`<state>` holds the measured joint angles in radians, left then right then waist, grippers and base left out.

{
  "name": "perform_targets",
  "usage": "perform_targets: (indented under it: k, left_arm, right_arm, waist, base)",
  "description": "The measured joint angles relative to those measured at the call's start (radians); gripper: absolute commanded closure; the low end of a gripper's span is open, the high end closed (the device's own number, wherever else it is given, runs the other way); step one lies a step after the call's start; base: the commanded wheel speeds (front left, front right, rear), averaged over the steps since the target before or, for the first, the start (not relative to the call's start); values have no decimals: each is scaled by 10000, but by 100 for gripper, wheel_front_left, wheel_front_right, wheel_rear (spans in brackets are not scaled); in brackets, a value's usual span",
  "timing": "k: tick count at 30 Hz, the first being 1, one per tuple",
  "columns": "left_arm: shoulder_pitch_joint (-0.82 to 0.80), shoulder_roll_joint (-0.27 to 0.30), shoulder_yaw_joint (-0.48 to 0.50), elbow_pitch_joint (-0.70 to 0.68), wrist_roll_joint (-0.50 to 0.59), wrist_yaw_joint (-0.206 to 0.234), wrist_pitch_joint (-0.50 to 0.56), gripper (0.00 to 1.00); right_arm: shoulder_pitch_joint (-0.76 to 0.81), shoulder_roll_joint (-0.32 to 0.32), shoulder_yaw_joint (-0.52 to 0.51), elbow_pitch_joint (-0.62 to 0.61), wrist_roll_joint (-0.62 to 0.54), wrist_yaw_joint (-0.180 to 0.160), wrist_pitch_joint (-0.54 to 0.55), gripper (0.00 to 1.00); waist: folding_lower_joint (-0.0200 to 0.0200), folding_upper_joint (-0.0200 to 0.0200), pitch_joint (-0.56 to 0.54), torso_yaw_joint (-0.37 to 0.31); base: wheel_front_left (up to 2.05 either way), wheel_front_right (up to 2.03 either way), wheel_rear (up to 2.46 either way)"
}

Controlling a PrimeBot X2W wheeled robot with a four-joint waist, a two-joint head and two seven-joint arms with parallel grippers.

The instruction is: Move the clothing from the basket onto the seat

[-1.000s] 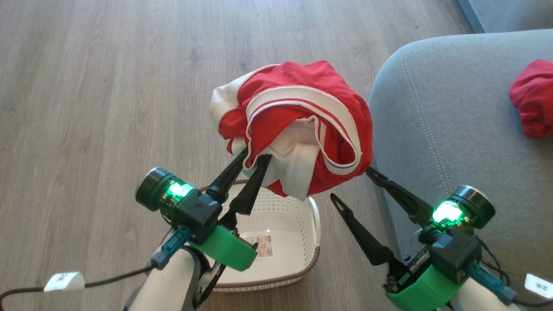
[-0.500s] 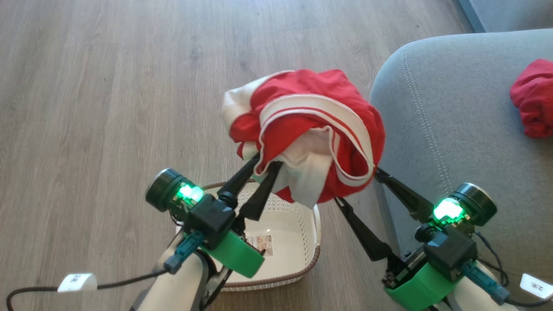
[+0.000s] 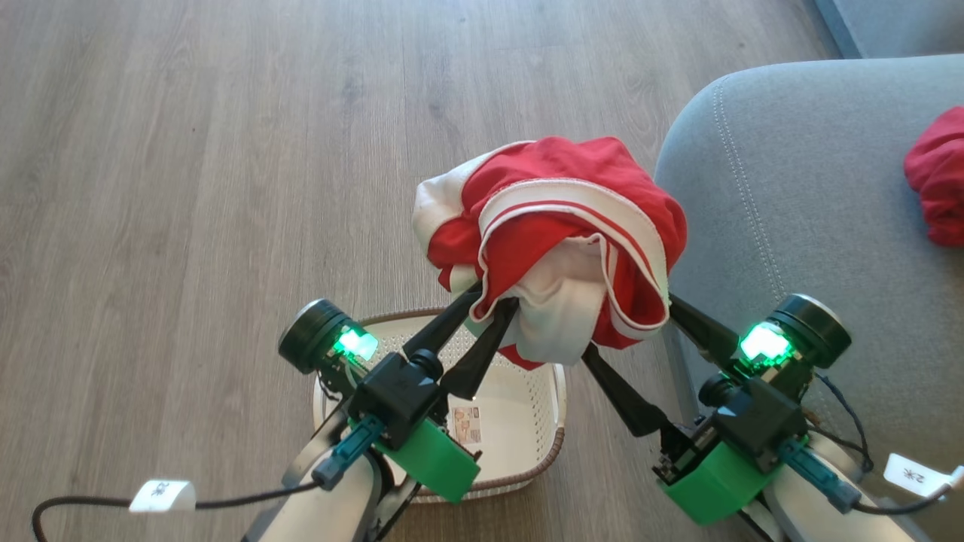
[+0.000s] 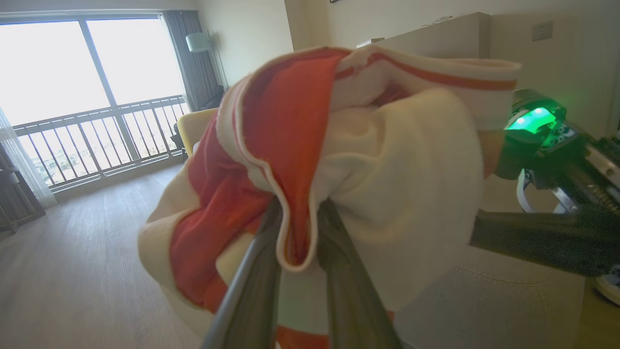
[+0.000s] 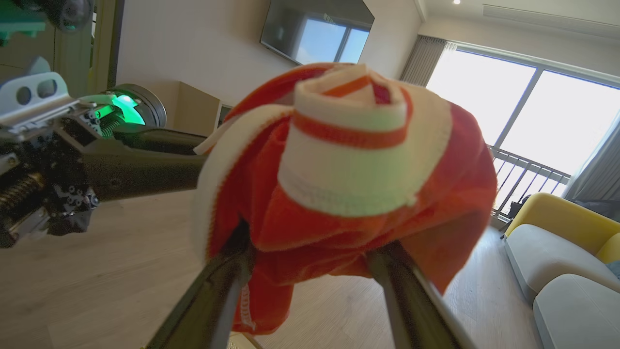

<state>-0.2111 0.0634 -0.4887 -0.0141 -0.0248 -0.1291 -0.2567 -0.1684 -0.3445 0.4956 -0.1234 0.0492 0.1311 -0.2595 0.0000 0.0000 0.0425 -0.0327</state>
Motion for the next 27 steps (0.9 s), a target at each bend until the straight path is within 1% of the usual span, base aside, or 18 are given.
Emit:
perform_targets:
  k: [14,20,27]
  left_arm:
    - [-183,130,-631,-2,0,2,0,100]
    - [-387,176,-635,-25,0,4,-8,100]
    - [-390,203,-872,-171,0,6,-8,100]
  right_arm:
    - [-639,92,865,562,-142,0,0,0]
    - [-668,508,571,635,-228,0,13,0]
    - [-659,765,437,815,-493,0,13,0]
  waist:
    - [0,0,-9,193]
    - [0,0,-19,242]
    - [0,0,-70,342]
  base:
    - [0,0,0]
    - [0,0,0]
    - [0,0,0]
